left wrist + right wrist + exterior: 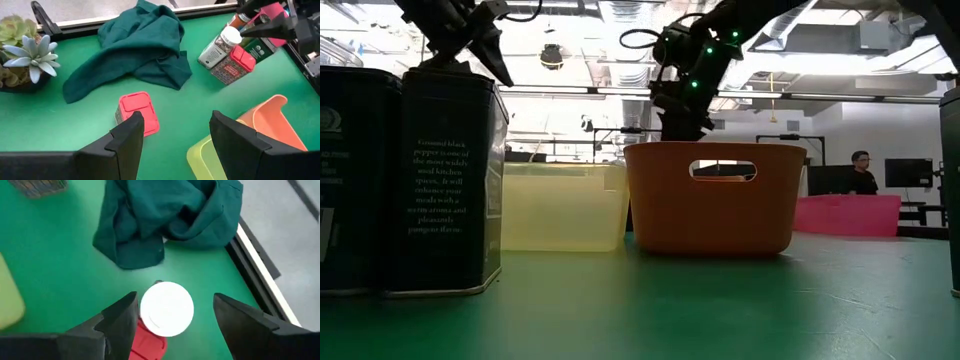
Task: Sort spices by type
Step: Put the top white seasoning bottle into the green bin
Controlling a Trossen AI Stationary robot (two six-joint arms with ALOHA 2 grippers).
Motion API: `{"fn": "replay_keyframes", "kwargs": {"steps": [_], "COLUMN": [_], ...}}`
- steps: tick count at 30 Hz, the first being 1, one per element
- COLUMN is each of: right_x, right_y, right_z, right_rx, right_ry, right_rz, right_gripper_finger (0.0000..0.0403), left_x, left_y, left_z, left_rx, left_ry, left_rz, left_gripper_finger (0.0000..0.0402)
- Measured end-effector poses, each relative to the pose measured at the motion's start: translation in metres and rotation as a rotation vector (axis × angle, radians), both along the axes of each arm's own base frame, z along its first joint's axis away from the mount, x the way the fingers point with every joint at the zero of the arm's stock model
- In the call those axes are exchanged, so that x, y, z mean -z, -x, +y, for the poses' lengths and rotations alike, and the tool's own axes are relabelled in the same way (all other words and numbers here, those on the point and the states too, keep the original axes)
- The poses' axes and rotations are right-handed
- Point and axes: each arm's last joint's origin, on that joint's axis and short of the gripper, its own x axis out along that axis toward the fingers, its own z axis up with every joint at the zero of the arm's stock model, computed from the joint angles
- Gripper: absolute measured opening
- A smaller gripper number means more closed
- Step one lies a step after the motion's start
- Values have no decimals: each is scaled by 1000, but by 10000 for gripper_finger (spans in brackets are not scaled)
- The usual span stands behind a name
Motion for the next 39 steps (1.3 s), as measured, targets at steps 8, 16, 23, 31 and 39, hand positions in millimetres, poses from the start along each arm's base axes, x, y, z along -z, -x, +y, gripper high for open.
{"fn": "replay_keyframes", "kwargs": {"steps": [8,16,23,31,39], "right_x": [1,25,46,53,52], "right_y": [1,-7,-13,-14,-13], "right_z": [-2,-6,-8,-12,-14], "right_rx": [15,43,86,122,125], "right_ry": [-22,-62,-103,-124,-124], "right_rz": [-11,34,70,72,67], "right_gripper_finger": [329,397,375,305,229], "left_x": [1,1,1,1,1], "left_y": [-1,-1,-2,-2,-2], "left_z": [0,0,0,-1,-1], "left_rx": [-1,2,32,43,50], "left_ry": [2,-4,7,16,3], "left_rz": [4,9,11,8,18], "left_gripper_finger": [214,214,214,214,214]}}
